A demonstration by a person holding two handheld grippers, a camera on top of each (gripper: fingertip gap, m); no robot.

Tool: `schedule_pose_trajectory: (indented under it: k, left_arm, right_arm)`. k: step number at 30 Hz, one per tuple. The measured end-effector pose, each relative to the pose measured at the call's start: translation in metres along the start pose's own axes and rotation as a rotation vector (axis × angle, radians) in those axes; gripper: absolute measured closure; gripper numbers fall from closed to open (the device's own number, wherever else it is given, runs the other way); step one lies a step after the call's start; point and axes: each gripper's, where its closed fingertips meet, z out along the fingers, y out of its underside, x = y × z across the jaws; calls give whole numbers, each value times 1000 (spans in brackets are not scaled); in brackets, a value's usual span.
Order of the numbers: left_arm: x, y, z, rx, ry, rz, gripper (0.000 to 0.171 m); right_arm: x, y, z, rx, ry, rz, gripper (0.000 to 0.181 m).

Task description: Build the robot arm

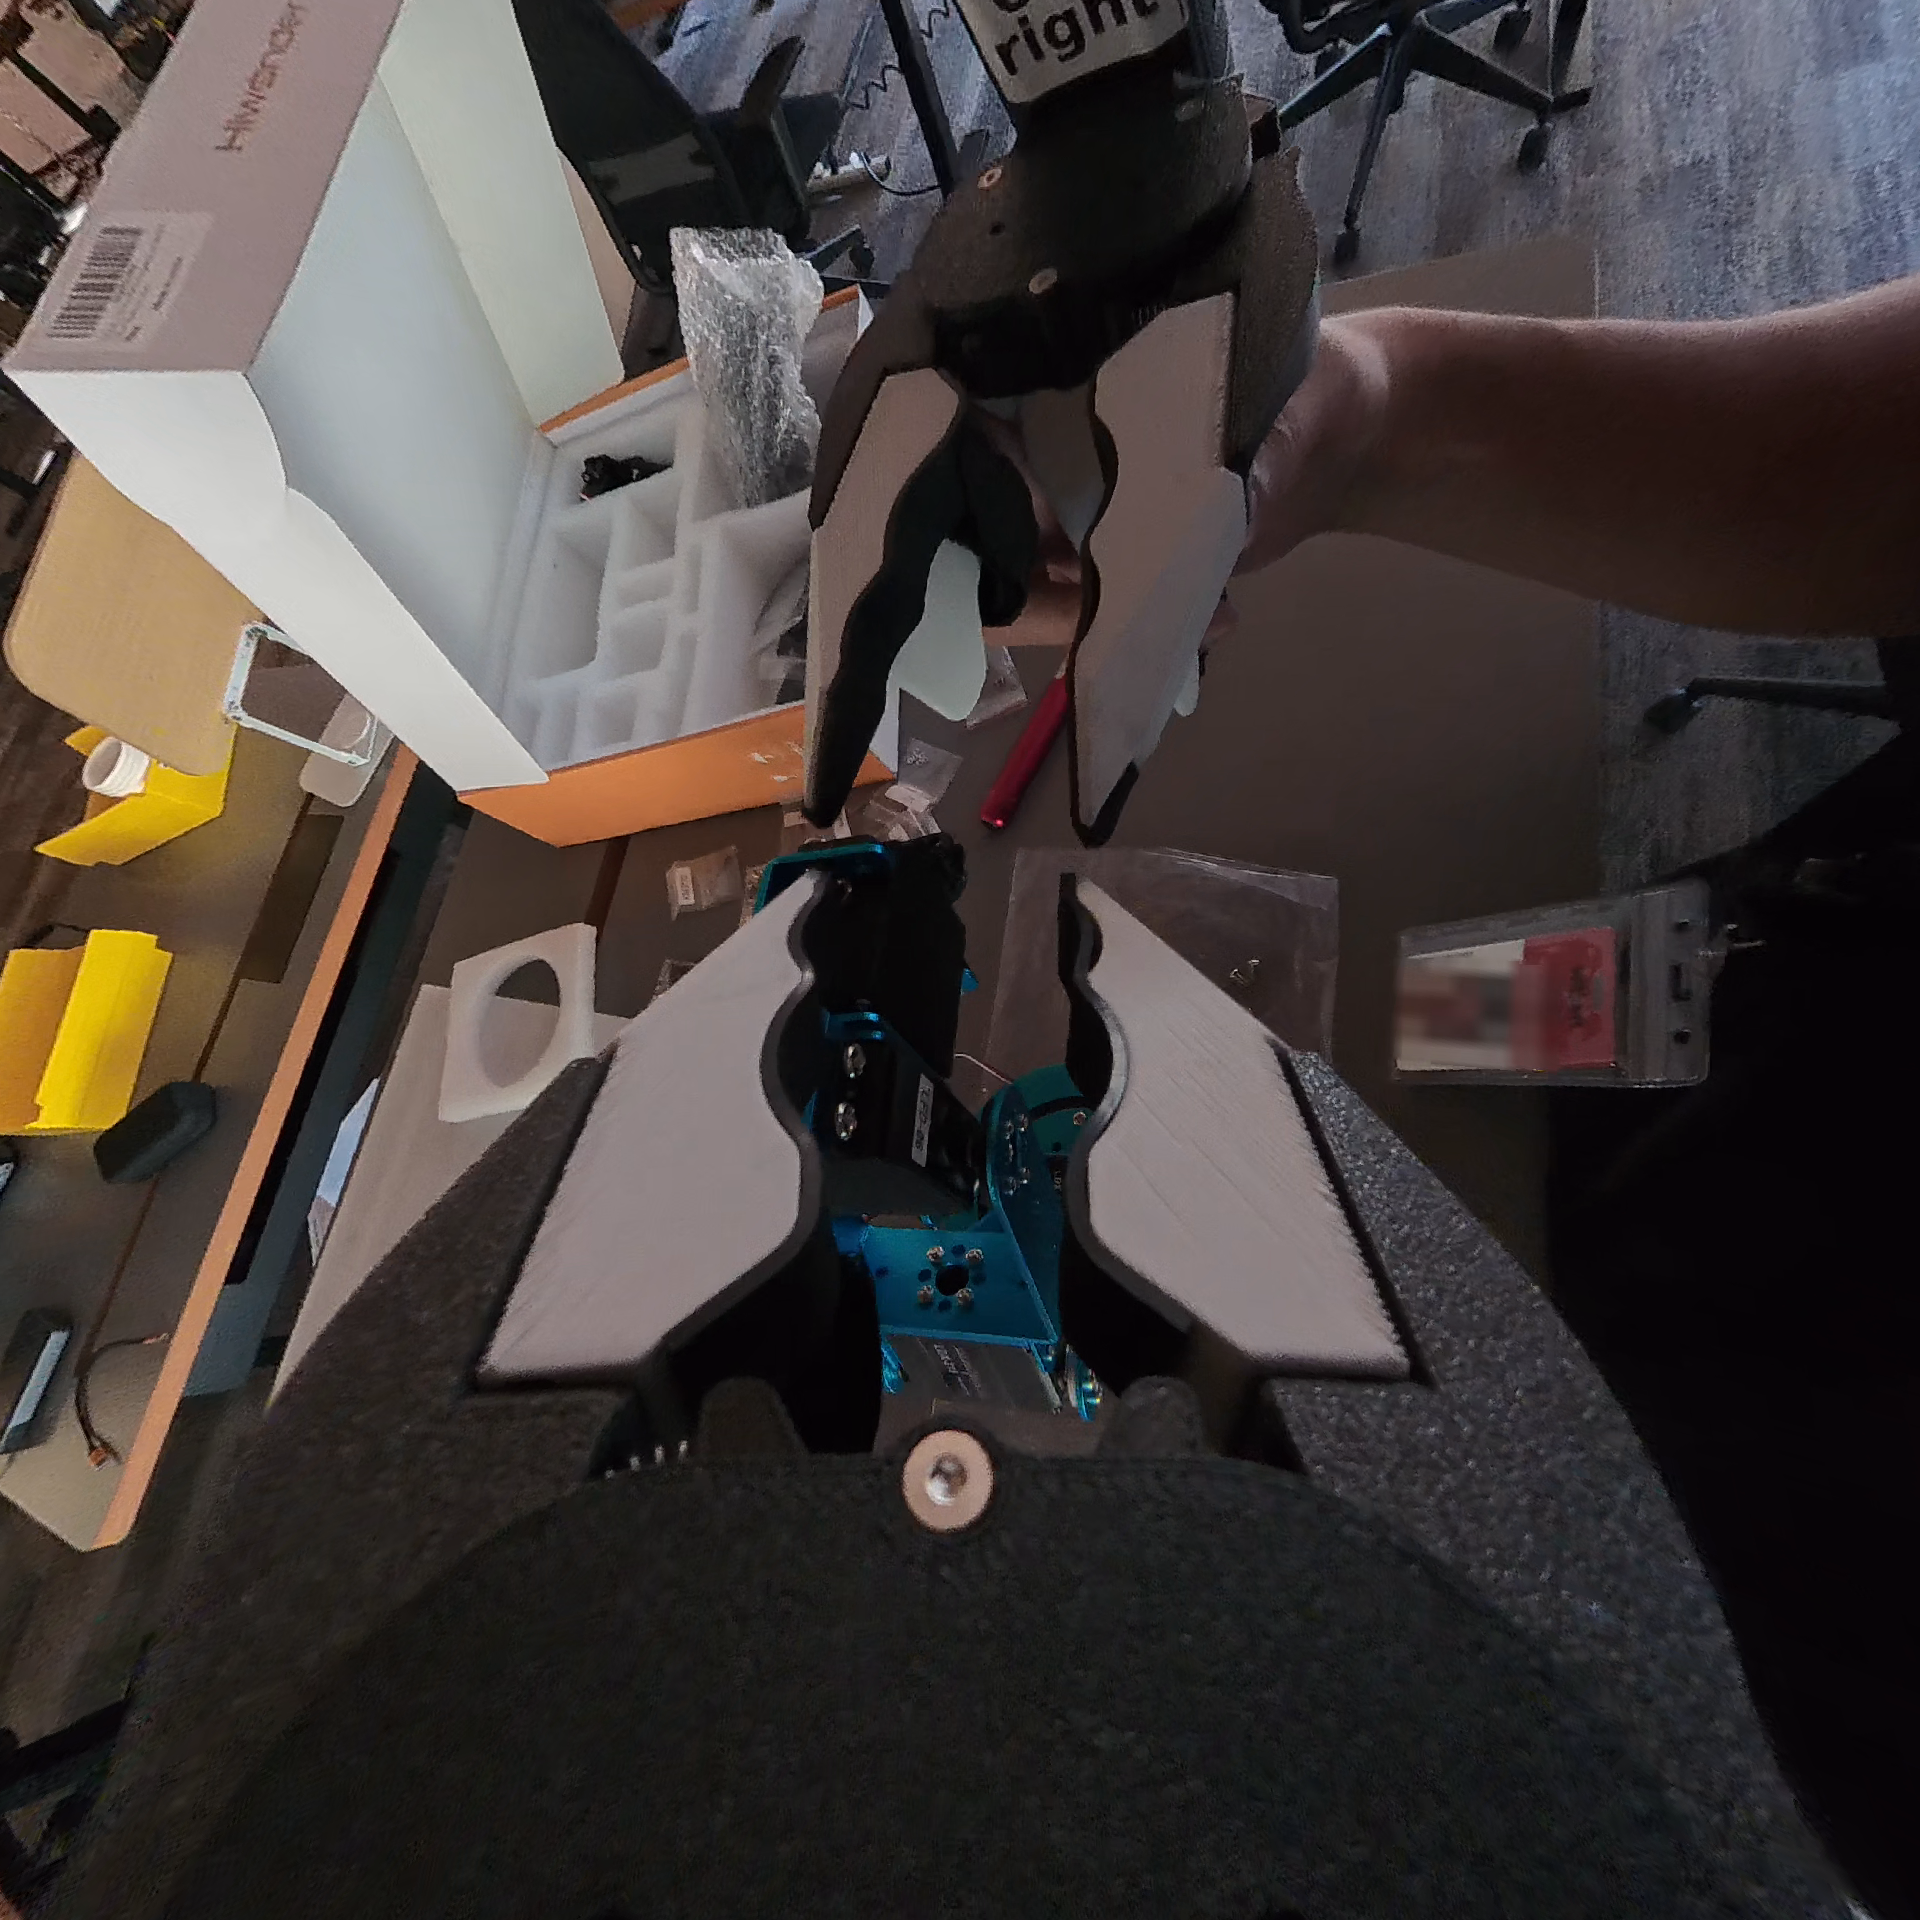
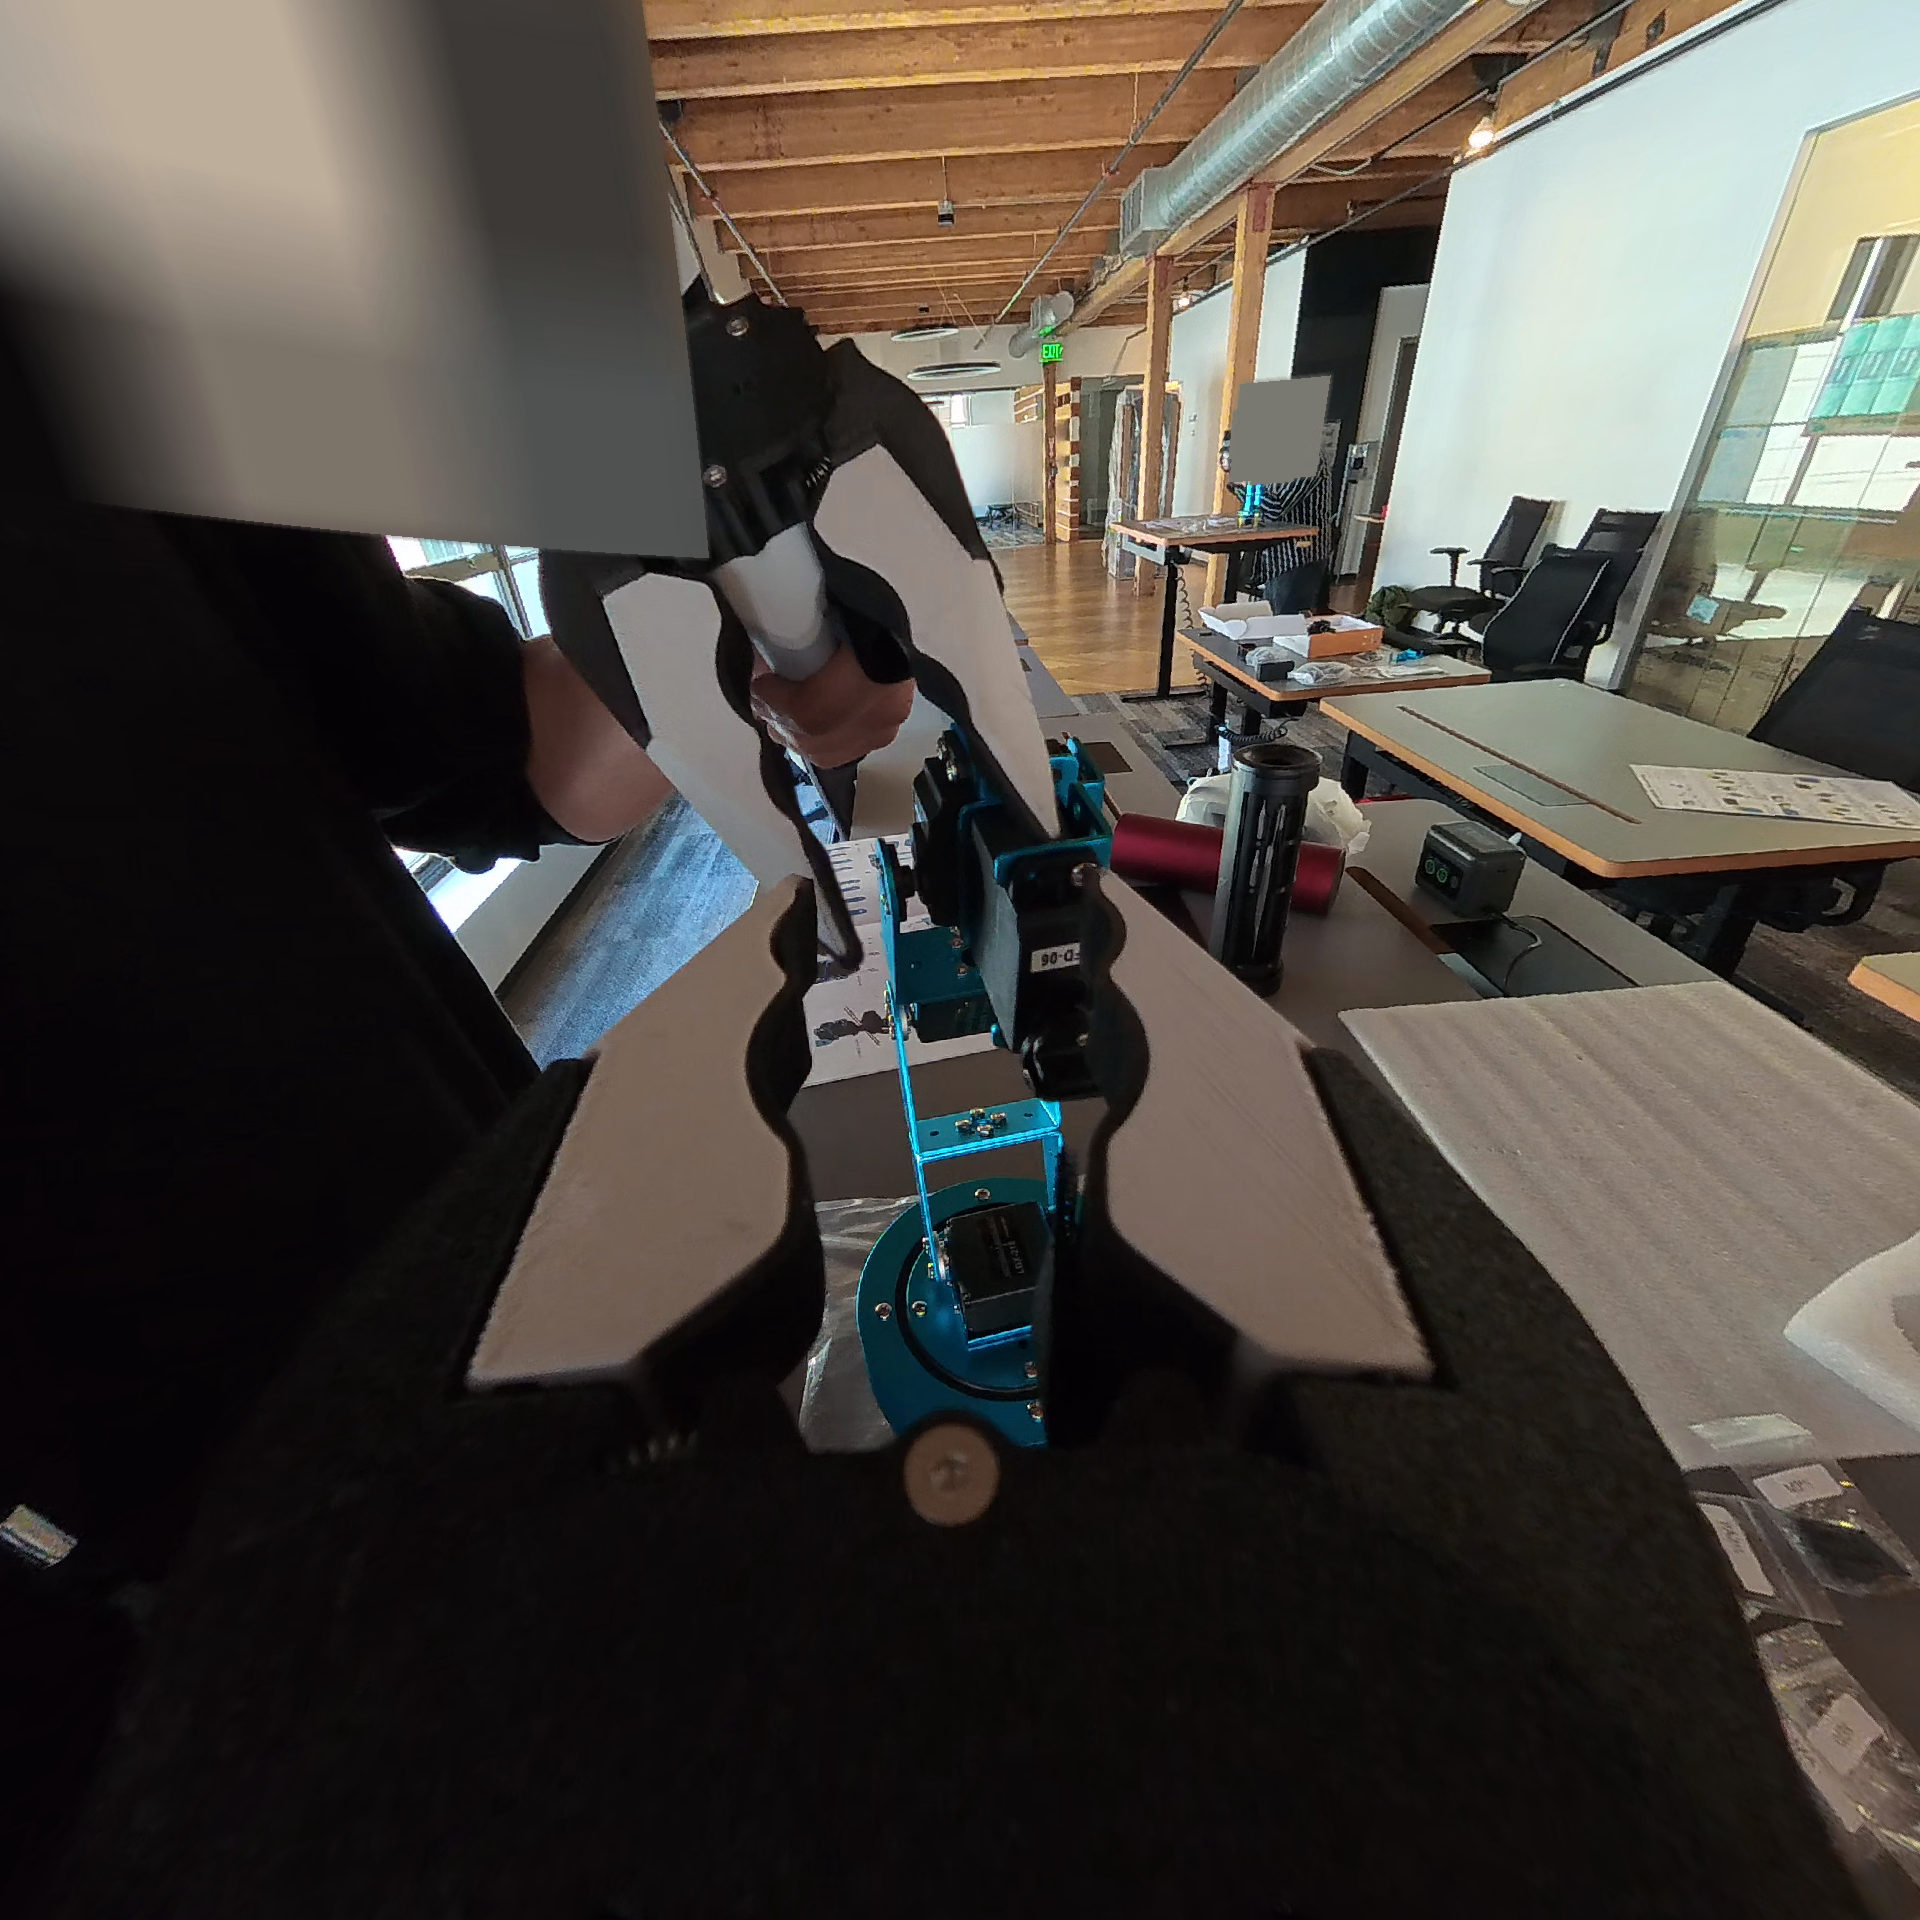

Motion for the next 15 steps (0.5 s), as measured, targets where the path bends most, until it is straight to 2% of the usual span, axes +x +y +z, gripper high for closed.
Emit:
schedule_pose_trajectory:
  k: [4,9,15]
  left_arm:
    - [0,1,-4,-1,3,-9,131]
    - [-1,4,-10,-6,-5,-14,132]
    - [1,4,-15,22,-6,-26,131]
  right_arm:
    - [0,0,-2,1,4,-1,133]
    - [5,-9,-2,-5,67,-54,147]
    - [5,-13,19,-213,159,-249,162]
